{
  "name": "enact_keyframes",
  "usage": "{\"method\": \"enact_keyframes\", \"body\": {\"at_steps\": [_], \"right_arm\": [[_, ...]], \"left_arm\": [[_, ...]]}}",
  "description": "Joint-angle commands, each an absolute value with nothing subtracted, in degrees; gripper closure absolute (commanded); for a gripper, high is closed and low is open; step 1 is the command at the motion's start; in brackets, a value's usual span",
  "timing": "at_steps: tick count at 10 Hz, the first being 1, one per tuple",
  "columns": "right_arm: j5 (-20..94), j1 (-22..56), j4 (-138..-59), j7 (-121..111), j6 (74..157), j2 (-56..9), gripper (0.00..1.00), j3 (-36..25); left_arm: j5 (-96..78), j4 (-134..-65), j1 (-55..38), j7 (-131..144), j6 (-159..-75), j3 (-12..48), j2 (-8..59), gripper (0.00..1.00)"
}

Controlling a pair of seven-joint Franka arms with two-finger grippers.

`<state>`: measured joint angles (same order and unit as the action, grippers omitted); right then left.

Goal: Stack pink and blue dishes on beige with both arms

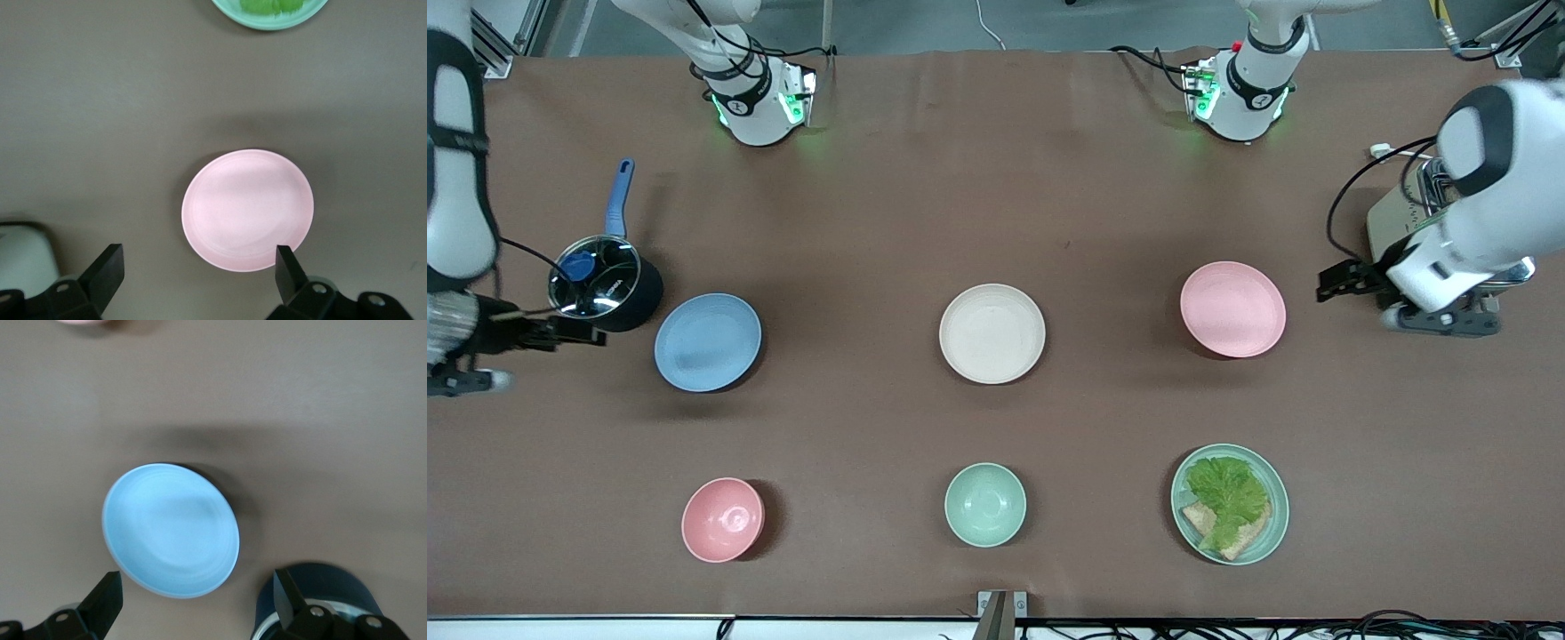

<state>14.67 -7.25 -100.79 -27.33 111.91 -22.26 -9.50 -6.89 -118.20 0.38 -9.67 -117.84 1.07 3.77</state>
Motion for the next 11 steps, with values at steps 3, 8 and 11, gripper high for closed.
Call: {"method": "enact_keyframes", "body": {"at_steps": [3,8,11], "right_arm": [[24.32,-8.26,-110.37,-44.09,122.77,-25.75,0.05,-10.02],[27.15,-7.65,-115.57,-45.70,129.90,-28.12,0.23,-10.02],[30.50,-6.94,-116.37,-45.53,129.55,-29.27,0.62,-10.11]], "left_arm": [[-14.15,-125.51,1.05,-22.32,-131.20,0.70,14.83,0.00],[-14.24,-125.51,2.19,-24.43,-136.84,0.53,24.08,0.35],[-14.33,-125.51,2.37,-24.87,-136.85,0.53,24.00,0.85]]}}
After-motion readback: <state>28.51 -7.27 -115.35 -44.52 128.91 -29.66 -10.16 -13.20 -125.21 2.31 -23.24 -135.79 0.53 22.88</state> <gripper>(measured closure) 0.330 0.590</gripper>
